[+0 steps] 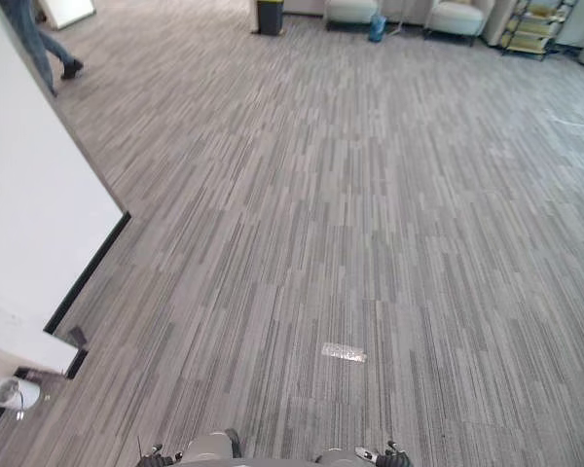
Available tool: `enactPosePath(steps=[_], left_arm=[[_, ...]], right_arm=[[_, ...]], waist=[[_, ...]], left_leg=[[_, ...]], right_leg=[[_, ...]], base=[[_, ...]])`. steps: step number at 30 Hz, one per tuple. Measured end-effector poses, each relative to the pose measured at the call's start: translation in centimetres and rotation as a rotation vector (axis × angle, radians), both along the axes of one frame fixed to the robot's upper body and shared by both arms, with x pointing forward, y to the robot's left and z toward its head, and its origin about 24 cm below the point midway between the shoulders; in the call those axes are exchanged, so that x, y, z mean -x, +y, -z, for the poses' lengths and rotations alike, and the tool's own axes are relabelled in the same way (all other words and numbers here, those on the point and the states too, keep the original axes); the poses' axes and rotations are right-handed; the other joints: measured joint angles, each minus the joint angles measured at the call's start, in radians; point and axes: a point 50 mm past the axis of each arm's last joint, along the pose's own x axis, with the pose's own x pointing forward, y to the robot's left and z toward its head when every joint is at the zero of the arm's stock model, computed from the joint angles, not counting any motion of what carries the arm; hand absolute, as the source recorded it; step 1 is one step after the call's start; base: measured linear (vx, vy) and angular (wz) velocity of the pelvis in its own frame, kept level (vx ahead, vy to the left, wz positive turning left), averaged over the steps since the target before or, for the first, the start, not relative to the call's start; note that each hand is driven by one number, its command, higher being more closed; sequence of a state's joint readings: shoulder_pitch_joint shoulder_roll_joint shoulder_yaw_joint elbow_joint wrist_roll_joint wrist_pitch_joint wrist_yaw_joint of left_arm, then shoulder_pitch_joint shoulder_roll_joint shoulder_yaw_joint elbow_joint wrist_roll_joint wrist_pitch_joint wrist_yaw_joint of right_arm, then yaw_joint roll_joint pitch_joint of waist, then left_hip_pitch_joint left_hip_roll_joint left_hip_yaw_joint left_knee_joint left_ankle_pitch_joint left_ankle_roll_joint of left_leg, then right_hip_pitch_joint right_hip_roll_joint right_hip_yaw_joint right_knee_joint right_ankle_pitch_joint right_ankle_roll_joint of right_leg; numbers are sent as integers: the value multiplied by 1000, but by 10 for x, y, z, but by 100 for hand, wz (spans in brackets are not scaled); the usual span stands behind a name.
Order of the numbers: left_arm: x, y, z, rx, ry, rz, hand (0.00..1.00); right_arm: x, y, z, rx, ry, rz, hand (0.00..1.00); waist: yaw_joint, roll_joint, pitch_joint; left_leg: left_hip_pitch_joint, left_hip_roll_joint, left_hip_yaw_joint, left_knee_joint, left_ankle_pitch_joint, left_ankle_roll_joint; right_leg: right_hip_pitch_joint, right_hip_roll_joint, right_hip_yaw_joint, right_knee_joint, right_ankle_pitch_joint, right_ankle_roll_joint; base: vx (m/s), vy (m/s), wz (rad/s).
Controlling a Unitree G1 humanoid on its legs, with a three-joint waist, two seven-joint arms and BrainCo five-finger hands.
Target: Organize washtable
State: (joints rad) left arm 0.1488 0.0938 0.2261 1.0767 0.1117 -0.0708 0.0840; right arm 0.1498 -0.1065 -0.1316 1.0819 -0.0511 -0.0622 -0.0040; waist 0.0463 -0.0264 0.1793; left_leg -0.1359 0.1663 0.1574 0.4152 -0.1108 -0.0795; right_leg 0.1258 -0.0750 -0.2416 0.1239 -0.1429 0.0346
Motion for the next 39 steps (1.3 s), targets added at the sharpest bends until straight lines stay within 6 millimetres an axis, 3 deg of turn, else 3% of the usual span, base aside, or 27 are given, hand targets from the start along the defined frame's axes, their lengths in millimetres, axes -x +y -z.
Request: enactPosePath(steps=[1,2,3,4,6,9,11,12,15,17,19,21,24,25,26,27,28,30,34,39], left_arm=[[-2,4,-1,-4,-10,-5,0],[4,0,0,16,1,-10,0],[5,-6,2,33,2,-13,0],[5,-8,2,39,1,-18,0],[7,-6,2,34,0,-20,0],[10,-3,1,27,10,-22,0],[10,-2,1,26,12,-19,0],[9,-1,1,19,14,11,0],[8,5,0,1,21,52,0],[8,5,0,1,21,53,0],[8,5,0,0,22,56,0],[8,3,0,4,21,57,0],[7,2,0,6,19,57,0],[8,3,0,5,19,51,0],[8,6,-1,-4,16,34,0],[8,7,-1,-4,15,18,0],[7,0,1,16,9,5,0],[6,-11,2,41,4,-4,0],[1,-12,2,46,-10,-14,0],[-1,-7,1,28,-16,-13,0]], right_arm=[[-5,2,0,-6,-9,-12,0],[-6,-2,-1,4,-12,-19,0],[-3,-9,-2,21,-2,-20,0],[-4,-8,-1,24,9,-30,0],[-8,-6,-1,25,7,-45,0],[-7,-6,-1,16,2,-8,0],[-5,-4,0,4,5,22,0],[-6,-3,0,1,-4,25,0],[-8,2,0,-12,-10,26,0],[-8,2,1,-13,-9,33,0],[-11,2,0,-11,-15,32,0],[-12,1,0,-9,-21,29,0],[-15,0,-3,-4,-45,32,0],[-13,0,-2,-5,-44,39,0],[-11,5,-1,-16,-38,48,0],[-9,8,0,-27,-36,65,0],[-10,-2,-2,-3,-41,69,0],[-11,-10,-6,23,-57,69,0],[-10,-10,-7,27,-68,72,0],[-5,-6,-5,21,-50,46,0]], waist=[[4,-3,25],[13,11,18],[15,40,16],[23,39,16],[23,22,13],[22,16,12],[25,-4,2],[22,-13,-5],[18,-42,-16],[16,-31,-11],[3,-29,-11],[-10,-18,-13],[-13,-13,-14],[-15,-14,-14],[-14,-33,-19],[-15,-49,-22],[-22,-4,-19],[-31,37,-23],[-31,41,-22],[-32,32,-56]], left_leg=[[-64,-11,-46,121,-22,-15],[-66,-22,-103,5,-20,-31],[-65,-16,-121,-60,24,-26],[-47,-30,-104,-78,30,0],[-46,-50,-86,-84,16,10],[-104,-59,-80,44,-65,39],[-109,-78,-68,107,-145,59],[-94,-89,-48,106,-164,75],[-34,-117,-16,84,-170,96],[17,-111,-15,65,-177,110],[71,-92,-15,18,-179,112],[130,-52,9,-31,-171,100],[158,-21,32,-48,-169,79],[165,-10,35,-45,-182,50],[167,-12,36,-18,-207,15],[165,-7,34,1,-223,0],[163,38,20,30,-247,-21],[164,86,12,36,-262,-47],[186,98,11,-17,-249,-68],[208,127,-34,-102,-203,-114]], right_leg=[[42,-12,-3,-23,11,4],[46,-7,5,-24,10,8],[47,7,10,-24,5,16],[43,-16,28,-23,-5,32],[35,-39,39,-24,-17,42],[13,-53,51,24,-50,76],[-39,-89,85,164,-118,104],[-151,-115,153,382,-121,114],[-267,-160,196,644,-31,119],[-271,-170,165,695,1,97],[-285,-158,106,719,-80,87],[-327,-108,51,657,-126,73],[-358,-83,52,473,-108,56],[-355,-85,58,334,-29,34],[-339,-100,83,204,131,41],[-329,-103,87,189,149,56],[-307,-54,66,184,143,48],[-303,-10,51,173,113,31],[-328,3,46,237,68,11],[-362,-7,-13,367,-51,-18]], base=[[192,159,-6],[149,167,-13],[114,189,-24],[118,178,-19],[141,121,-16],[154,133,-9],[178,174,-17],[155,162,-19],[176,123,-7],[298,88,-16],[209,6,-15],[133,-68,-28],[116,-140,-22],[153,-227,-14],[166,-268,-9],[132,-283,-2],[104,-263,3],[84,-205,-7],[51,-141,1],[89,-160,31]])
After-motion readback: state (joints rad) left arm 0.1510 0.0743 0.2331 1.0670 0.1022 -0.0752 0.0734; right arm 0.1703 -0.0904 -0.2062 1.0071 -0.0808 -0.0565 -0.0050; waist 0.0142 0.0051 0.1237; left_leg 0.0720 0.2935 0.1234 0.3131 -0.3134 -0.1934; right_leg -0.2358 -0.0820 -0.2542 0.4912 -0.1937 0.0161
